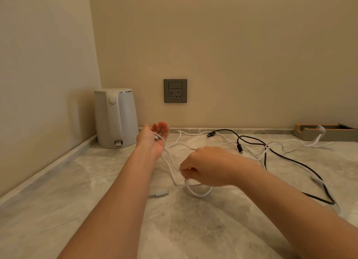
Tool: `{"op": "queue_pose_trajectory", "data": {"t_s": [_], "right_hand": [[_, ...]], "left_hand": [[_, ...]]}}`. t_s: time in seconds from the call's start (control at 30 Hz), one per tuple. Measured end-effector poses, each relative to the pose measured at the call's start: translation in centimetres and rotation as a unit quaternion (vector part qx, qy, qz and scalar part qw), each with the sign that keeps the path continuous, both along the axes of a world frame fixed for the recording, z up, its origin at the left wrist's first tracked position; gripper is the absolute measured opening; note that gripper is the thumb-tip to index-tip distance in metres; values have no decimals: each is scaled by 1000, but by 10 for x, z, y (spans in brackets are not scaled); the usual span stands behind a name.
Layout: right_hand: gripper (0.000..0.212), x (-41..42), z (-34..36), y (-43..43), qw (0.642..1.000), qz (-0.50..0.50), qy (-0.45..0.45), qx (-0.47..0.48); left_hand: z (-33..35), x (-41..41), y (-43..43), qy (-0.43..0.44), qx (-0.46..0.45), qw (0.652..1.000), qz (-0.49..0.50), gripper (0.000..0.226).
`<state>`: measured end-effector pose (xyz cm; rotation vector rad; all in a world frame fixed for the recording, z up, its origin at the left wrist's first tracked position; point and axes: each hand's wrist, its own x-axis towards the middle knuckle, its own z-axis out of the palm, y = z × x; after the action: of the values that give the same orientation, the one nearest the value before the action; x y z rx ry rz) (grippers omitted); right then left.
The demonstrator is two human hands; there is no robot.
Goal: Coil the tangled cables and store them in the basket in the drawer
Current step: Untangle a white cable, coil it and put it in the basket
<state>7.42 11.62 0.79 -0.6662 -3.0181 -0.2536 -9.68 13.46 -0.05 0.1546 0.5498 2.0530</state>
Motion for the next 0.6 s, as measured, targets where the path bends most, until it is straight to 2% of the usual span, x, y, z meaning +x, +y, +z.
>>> {"op": "queue_pose_trajectory", "data": {"t_s": [0.1,0.2,0.27,0.37,0.5,0.6], "right_hand": [[25,-2,-2,4,997,38,65,12],[29,2,2,15,975,78,194,68],[33,4,2,22,952,89,282,81],[30,10,3,37,926,44,371,61],[27,18,5,56,891,-20,453,19],[26,21,2,65,871,-35,488,-52]], "left_hand": [[-2,-3,-1,14,-14,1000,0,42],[-2,8,-1,111,-43,992,-34,42],[-4,19,0,232,-86,967,-63,43],[-4,39,-3,383,-115,902,-159,48],[0,62,-14,433,-75,845,-306,67],[2,69,-16,444,-44,825,-347,76]]}}
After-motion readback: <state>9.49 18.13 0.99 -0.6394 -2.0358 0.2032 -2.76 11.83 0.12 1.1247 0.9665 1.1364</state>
